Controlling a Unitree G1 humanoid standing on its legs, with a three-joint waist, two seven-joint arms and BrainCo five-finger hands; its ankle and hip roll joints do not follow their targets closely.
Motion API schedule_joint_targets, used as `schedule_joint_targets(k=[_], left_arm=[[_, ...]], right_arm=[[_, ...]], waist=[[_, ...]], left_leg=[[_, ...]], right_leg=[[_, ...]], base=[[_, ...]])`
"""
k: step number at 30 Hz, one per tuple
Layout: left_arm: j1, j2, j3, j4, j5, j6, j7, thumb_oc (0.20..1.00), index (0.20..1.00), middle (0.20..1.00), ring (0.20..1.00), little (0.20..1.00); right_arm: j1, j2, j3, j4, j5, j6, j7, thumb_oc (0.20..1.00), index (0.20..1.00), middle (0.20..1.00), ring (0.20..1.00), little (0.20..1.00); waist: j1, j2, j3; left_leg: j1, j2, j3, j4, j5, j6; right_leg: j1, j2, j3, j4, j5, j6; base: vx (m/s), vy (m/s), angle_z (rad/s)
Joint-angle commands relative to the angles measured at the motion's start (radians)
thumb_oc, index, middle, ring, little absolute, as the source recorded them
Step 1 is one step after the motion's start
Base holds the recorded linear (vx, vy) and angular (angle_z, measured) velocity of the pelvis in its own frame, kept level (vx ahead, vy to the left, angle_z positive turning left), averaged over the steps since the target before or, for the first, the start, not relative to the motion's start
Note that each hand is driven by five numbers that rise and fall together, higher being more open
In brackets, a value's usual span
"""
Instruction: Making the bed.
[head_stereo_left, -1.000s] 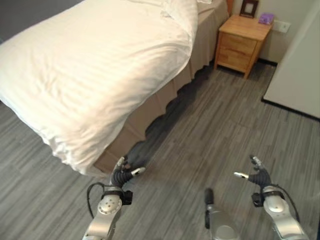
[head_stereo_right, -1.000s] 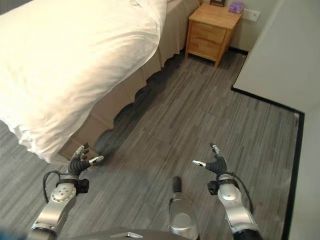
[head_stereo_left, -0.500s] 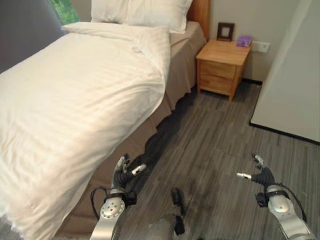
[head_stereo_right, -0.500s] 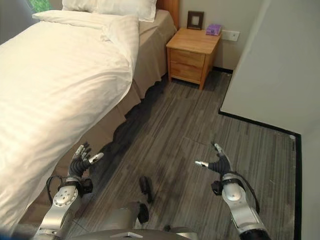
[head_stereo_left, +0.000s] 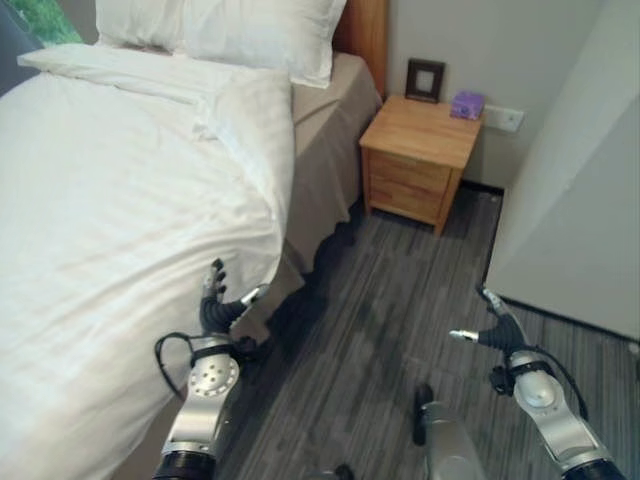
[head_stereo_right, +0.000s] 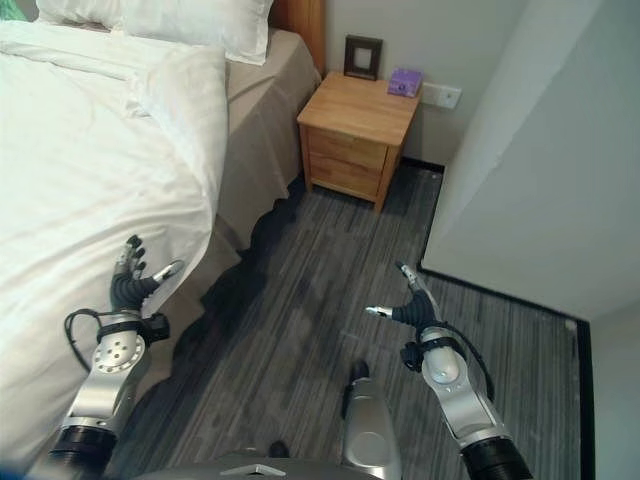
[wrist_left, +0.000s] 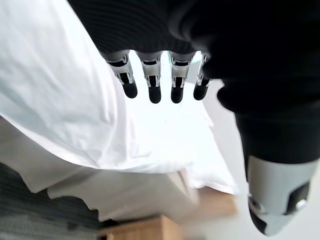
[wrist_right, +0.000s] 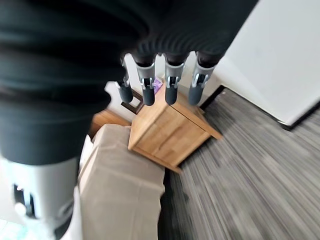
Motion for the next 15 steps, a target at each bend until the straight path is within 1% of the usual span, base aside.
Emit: schedule_joint_targets(k=[1,2,3,4,5,6,7,8,9,10,11,12,13,14,15], left_arm=[[-0.014,-0.011,-0.03,-0.05,0.026,-0.051,0.001,1.0,1.0,1.0,1.0,1.0],[-0.012,-0.012,-0.031,-0.052,0.026,-0.05,0.001,1.0,1.0,1.0,1.0,1.0],[-0.006,-0.018,-0.03,-0.057,0.015,-0.059,-0.008,1.0,1.0,1.0,1.0,1.0],[0.022,-0.04,-0.04,-0.08,-0.008,-0.06,-0.015,1.0,1.0,1.0,1.0,1.0],[0.042,-0.048,-0.033,-0.098,-0.027,-0.062,-0.02,1.0,1.0,1.0,1.0,1.0],[0.08,-0.063,-0.017,-0.128,-0.091,-0.061,-0.035,1.0,1.0,1.0,1.0,1.0],[0.091,-0.064,-0.005,-0.148,-0.105,-0.059,-0.04,1.0,1.0,1.0,1.0,1.0],[0.091,-0.057,-0.004,-0.159,-0.116,-0.058,-0.046,1.0,1.0,1.0,1.0,1.0],[0.089,-0.048,-0.005,-0.172,-0.127,-0.063,-0.049,1.0,1.0,1.0,1.0,1.0],[0.089,-0.042,-0.007,-0.181,-0.135,-0.064,-0.051,1.0,1.0,1.0,1.0,1.0],[0.089,-0.046,-0.005,-0.184,-0.146,-0.065,-0.051,1.0,1.0,1.0,1.0,1.0],[0.092,-0.052,-0.003,-0.185,-0.146,-0.061,-0.051,1.0,1.0,1.0,1.0,1.0],[0.094,-0.057,0.004,-0.184,-0.144,-0.057,-0.048,1.0,1.0,1.0,1.0,1.0],[0.097,-0.06,0.014,-0.186,-0.127,-0.051,-0.05,1.0,1.0,1.0,1.0,1.0],[0.101,-0.062,0.023,-0.185,-0.115,-0.045,-0.053,1.0,1.0,1.0,1.0,1.0]], right_arm=[[0.003,-0.005,0.0,-0.011,0.011,-0.032,-0.033,1.0,1.0,1.0,1.0,1.0],[0.004,-0.006,0.0,-0.011,0.01,-0.032,-0.034,1.0,1.0,1.0,1.0,1.0],[0.013,-0.008,-0.001,-0.015,0.004,-0.032,-0.034,1.0,1.0,1.0,1.0,1.0],[0.03,-0.012,-0.004,-0.015,-0.012,-0.025,-0.034,1.0,1.0,1.0,1.0,1.0],[0.033,-0.016,0.0,-0.012,-0.014,-0.023,-0.03,1.0,1.0,1.0,1.0,1.0],[0.035,-0.035,0.012,-0.01,-0.017,-0.021,-0.016,1.0,1.0,1.0,1.0,1.0],[0.031,-0.045,0.016,-0.014,-0.016,-0.018,-0.012,1.0,1.0,1.0,1.0,1.0],[0.028,-0.054,0.016,-0.021,-0.008,-0.014,-0.011,1.0,1.0,1.0,1.0,1.0],[0.025,-0.071,0.011,-0.035,-0.006,-0.009,-0.012,1.0,1.0,1.0,1.0,1.0],[0.017,-0.084,0.007,-0.048,-0.006,-0.006,-0.01,1.0,1.0,1.0,1.0,1.0],[0.006,-0.092,0.007,-0.054,-0.008,0.0,-0.001,1.0,1.0,1.0,1.0,1.0],[-0.001,-0.099,0.005,-0.058,-0.011,0.008,0.005,1.0,1.0,1.0,1.0,1.0],[-0.007,-0.105,0.0,-0.065,-0.011,0.014,0.012,1.0,1.0,1.0,1.0,1.0],[-0.005,-0.107,-0.011,-0.077,-0.006,0.015,0.02,1.0,1.0,1.0,1.0,1.0],[0.002,-0.108,-0.022,-0.082,-0.004,0.013,0.026,1.0,1.0,1.0,1.0,1.0]], waist=[[-0.04,-0.018,-0.036],[-0.041,-0.015,-0.036],[-0.05,-0.016,-0.041],[-0.06,-0.005,-0.052],[-0.062,0.008,-0.047],[-0.05,0.008,-0.033],[-0.036,-0.009,-0.021],[-0.016,-0.026,0.0],[0.001,-0.036,0.02],[0.016,-0.048,0.037],[0.037,-0.05,0.047],[0.046,-0.049,0.05],[0.049,-0.045,0.047],[0.048,-0.039,0.041],[0.043,-0.034,0.033]], left_leg=[[0.016,0.005,0.042,-0.037,0.027,-0.048],[0.016,0.008,0.04,-0.037,0.025,-0.048],[0.048,0.008,0.024,-0.037,0.016,-0.054],[0.097,0.029,0.003,-0.026,0.072,-0.065],[0.099,0.059,-0.004,0.038,0.118,-0.078],[-0.012,0.115,-0.038,0.336,0.284,-0.077],[-0.096,0.117,-0.062,0.488,0.331,-0.066],[-0.162,0.103,-0.068,0.593,0.339,-0.054],[-0.202,0.099,-0.05,0.649,0.326,-0.047],[-0.241,0.093,-0.025,0.672,0.303,-0.047],[-0.294,0.054,-0.021,0.665,0.269,-0.048],[-0.333,0.03,-0.013,0.668,0.248,-0.05],[-0.358,0.008,0.026,0.604,0.219,-0.048],[-0.369,0.012,0.103,0.49,0.215,-0.043],[-0.376,0.019,0.171,0.406,0.221,-0.042]], right_leg=[[-0.001,-0.082,0.059,-0.164,0.0,0.087],[0.002,-0.081,0.056,-0.164,-0.002,0.088],[0.029,-0.086,0.055,-0.164,0.03,0.085],[0.066,-0.074,0.07,-0.143,0.061,0.066],[0.094,-0.061,0.05,-0.134,0.06,0.05],[0.158,-0.042,0.038,-0.124,0.036,-0.004],[0.201,-0.041,0.024,-0.138,0.024,-0.032],[0.243,-0.04,0.023,-0.151,0.012,-0.053],[0.282,-0.036,0.028,-0.155,-0.005,-0.072],[0.309,-0.041,0.032,-0.16,-0.017,-0.078],[0.336,-0.047,0.04,-0.164,-0.031,-0.077],[0.355,-0.051,0.047,-0.164,-0.043,-0.075],[0.375,-0.051,0.042,-0.164,-0.056,-0.07],[0.401,-0.048,0.03,-0.164,-0.07,-0.061],[0.414,-0.042,0.024,-0.164,-0.08,-0.057]], base=[[0.35,-0.221,0.57],[0.42,-0.249,0.51],[0.56,-0.356,0.53],[0.68,-0.477,0.32],[0.75,-0.714,0.43],[0.51,-0.687,0.34],[0.48,-0.741,0.4],[0.32,-0.529,-0.06],[0.35,-0.455,-0.14],[0.41,-0.356,-0.18],[0.42,-0.239,-0.07],[0.42,-0.134,-0.29],[0.46,-0.097,-0.56],[0.47,-0.089,-0.64],[0.55,-0.069,-0.28]])
